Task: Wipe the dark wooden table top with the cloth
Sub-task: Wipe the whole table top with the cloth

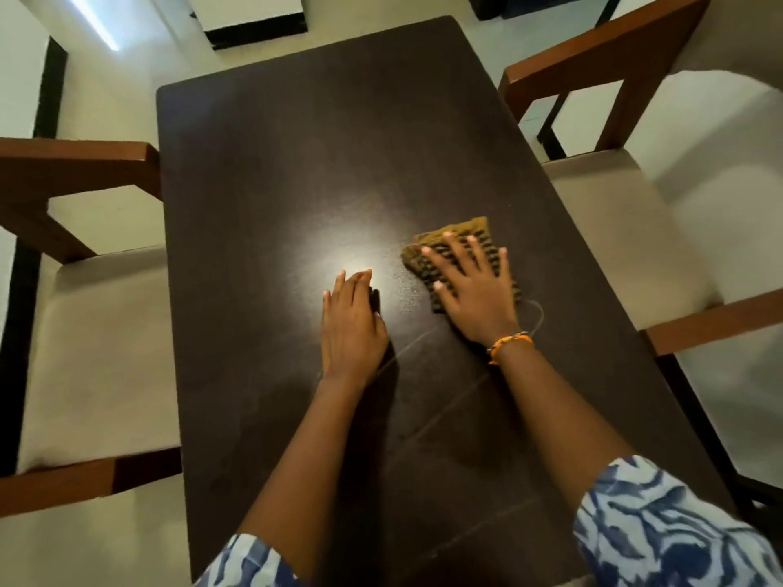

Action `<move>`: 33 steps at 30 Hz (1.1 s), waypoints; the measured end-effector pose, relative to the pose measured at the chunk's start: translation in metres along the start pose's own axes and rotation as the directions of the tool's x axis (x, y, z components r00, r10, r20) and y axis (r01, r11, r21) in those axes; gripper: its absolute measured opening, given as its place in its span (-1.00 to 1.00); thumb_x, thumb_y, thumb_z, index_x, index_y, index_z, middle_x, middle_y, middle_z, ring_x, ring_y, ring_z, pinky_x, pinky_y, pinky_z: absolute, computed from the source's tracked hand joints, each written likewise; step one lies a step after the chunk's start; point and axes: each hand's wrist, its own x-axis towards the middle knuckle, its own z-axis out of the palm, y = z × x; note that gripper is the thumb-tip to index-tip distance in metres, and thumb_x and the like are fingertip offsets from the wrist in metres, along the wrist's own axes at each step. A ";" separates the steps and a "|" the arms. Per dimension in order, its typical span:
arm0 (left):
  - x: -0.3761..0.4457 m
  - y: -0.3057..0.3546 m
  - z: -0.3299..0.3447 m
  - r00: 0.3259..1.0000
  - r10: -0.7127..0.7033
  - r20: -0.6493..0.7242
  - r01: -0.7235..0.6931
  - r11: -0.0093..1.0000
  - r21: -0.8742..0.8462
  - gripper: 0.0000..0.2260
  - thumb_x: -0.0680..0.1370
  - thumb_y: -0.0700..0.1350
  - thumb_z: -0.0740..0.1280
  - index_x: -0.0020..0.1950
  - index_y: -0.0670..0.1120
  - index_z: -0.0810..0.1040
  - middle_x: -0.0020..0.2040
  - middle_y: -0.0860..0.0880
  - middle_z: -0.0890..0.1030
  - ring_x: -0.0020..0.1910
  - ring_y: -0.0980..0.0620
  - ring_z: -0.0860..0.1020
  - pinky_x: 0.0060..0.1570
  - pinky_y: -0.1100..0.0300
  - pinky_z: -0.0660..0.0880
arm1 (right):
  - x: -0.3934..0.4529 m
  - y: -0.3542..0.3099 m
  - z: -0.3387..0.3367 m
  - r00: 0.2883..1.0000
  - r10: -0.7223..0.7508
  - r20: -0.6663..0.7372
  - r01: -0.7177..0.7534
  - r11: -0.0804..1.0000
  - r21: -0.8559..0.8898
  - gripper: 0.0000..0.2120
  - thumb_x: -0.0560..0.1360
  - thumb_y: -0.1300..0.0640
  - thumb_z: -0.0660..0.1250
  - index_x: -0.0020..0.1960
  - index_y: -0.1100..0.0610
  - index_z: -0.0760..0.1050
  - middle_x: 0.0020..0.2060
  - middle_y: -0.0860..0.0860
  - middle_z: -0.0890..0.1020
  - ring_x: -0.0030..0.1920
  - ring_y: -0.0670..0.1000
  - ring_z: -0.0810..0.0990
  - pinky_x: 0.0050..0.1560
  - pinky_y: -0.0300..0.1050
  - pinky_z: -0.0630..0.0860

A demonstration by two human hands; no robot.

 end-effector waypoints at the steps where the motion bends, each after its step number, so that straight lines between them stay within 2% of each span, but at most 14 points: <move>1: 0.002 0.006 0.005 1.000 0.011 0.022 -0.011 1.000 -0.002 -0.50 0.53 -0.24 0.22 0.46 -0.14 0.21 0.47 -0.08 0.27 0.52 -0.05 0.06 0.48 0.03 -0.09 | -0.002 0.026 -0.006 0.998 0.067 -0.011 -0.067 0.998 -0.007 -0.49 0.54 -0.08 0.15 0.46 -0.23 0.12 0.51 -0.07 0.15 0.51 0.10 0.10 0.40 0.35 -0.04; 4: 0.005 0.015 0.016 0.998 0.024 0.059 -0.023 1.000 -0.013 -0.48 0.53 -0.22 0.23 0.48 -0.12 0.18 0.49 -0.06 0.24 0.53 -0.04 0.02 0.48 0.05 -0.13 | -0.009 0.092 -0.021 0.962 0.267 -0.049 -0.267 0.964 0.008 -0.50 0.56 -0.04 0.14 0.47 -0.19 0.12 0.52 -0.02 0.15 0.50 0.13 0.09 0.40 0.38 0.01; 6: 0.006 0.017 0.019 0.998 0.027 0.061 -0.026 0.999 -0.021 -0.47 0.53 -0.22 0.24 0.48 -0.13 0.17 0.49 -0.07 0.23 0.53 -0.04 0.01 0.47 0.06 -0.14 | -0.010 0.112 -0.025 0.922 0.382 -0.060 -0.381 0.924 0.026 -0.50 0.57 -0.04 0.13 0.48 -0.18 0.11 0.52 0.00 0.13 0.50 0.14 0.08 0.41 0.38 0.00; 10: 0.009 0.017 0.020 0.999 0.002 0.046 0.000 0.999 -0.042 -0.48 0.54 -0.24 0.23 0.48 -0.13 0.16 0.49 -0.08 0.23 0.53 -0.05 0.01 0.48 0.05 -0.14 | 0.000 0.087 -0.019 0.845 0.531 -0.068 -0.526 0.847 0.076 -0.47 0.56 -0.04 0.12 0.49 -0.15 0.07 0.53 0.04 0.08 0.51 0.20 0.01 0.42 0.38 -0.10; 13: 0.012 0.019 0.021 0.999 -0.027 0.029 0.029 0.997 -0.067 -0.47 0.51 -0.32 0.19 0.47 -0.15 0.18 0.48 -0.10 0.25 0.52 -0.06 0.05 0.48 0.03 -0.12 | 0.017 0.044 -0.012 0.886 0.459 -0.062 -0.454 0.888 0.072 -0.46 0.55 -0.06 0.11 0.50 -0.14 0.05 0.53 0.04 0.06 0.52 0.18 -0.02 0.41 0.38 -0.13; 17: 0.016 0.024 0.022 0.997 -0.078 -0.024 0.077 0.995 -0.059 -0.45 0.46 -0.39 0.17 0.45 -0.18 0.23 0.42 -0.14 0.32 0.47 -0.09 0.18 0.49 -0.02 -0.06 | 0.034 -0.028 0.002 0.990 0.136 -0.022 -0.135 0.990 0.040 -0.47 0.54 -0.08 0.09 0.49 -0.15 0.08 0.53 0.03 0.08 0.52 0.15 0.02 0.41 0.34 -0.12; 20: 0.015 0.027 0.026 0.996 -0.081 -0.035 0.080 0.997 -0.012 -0.46 0.49 -0.36 0.17 0.46 -0.18 0.18 0.46 -0.14 0.27 0.51 -0.10 0.09 0.48 -0.03 -0.08 | 0.038 -0.043 0.009 0.997 -0.075 0.019 0.074 0.996 0.040 -0.49 0.55 -0.09 0.09 0.48 -0.17 0.10 0.52 0.01 0.13 0.51 0.15 0.06 0.43 0.32 -0.08; 23: 0.016 0.034 0.032 0.999 -0.025 -0.024 0.026 0.997 0.068 -0.42 0.48 -0.35 0.18 0.49 -0.17 0.12 0.49 -0.14 0.20 0.52 -0.10 0.02 0.48 0.00 -0.12 | 0.050 -0.014 0.007 0.977 -0.210 0.032 0.209 0.977 0.035 -0.51 0.56 -0.09 0.08 0.47 -0.20 0.10 0.52 -0.03 0.15 0.51 0.12 0.07 0.43 0.28 -0.07; 25: 0.018 0.041 0.035 1.000 -0.009 -0.002 0.009 0.997 0.081 -0.40 0.46 -0.36 0.17 0.49 -0.17 0.12 0.50 -0.13 0.19 0.53 -0.10 0.01 0.48 -0.01 -0.13 | 0.059 0.014 0.001 0.979 -0.200 0.036 0.199 0.980 0.018 -0.51 0.56 -0.09 0.08 0.47 -0.21 0.10 0.52 -0.04 0.13 0.51 0.11 0.07 0.43 0.28 -0.06; 30: 0.020 0.062 0.045 1.000 0.004 0.014 -0.005 0.996 0.088 -0.46 0.51 -0.28 0.16 0.49 -0.14 0.13 0.49 -0.09 0.21 0.53 -0.07 0.00 0.48 0.02 -0.16 | 0.080 0.104 -0.019 0.999 0.049 0.006 -0.049 0.999 -0.008 -0.49 0.57 -0.07 0.10 0.48 -0.19 0.07 0.53 -0.03 0.08 0.52 0.13 0.04 0.43 0.32 -0.04; 33: 0.016 0.068 0.047 1.000 0.012 0.008 -0.013 0.997 0.070 -0.46 0.51 -0.27 0.18 0.48 -0.13 0.16 0.49 -0.07 0.23 0.53 -0.06 0.00 0.47 0.03 -0.17 | 0.089 0.129 -0.026 0.988 0.153 0.012 -0.153 0.987 0.041 -0.50 0.57 -0.07 0.09 0.49 -0.17 0.07 0.53 0.00 0.08 0.52 0.15 0.02 0.43 0.32 -0.06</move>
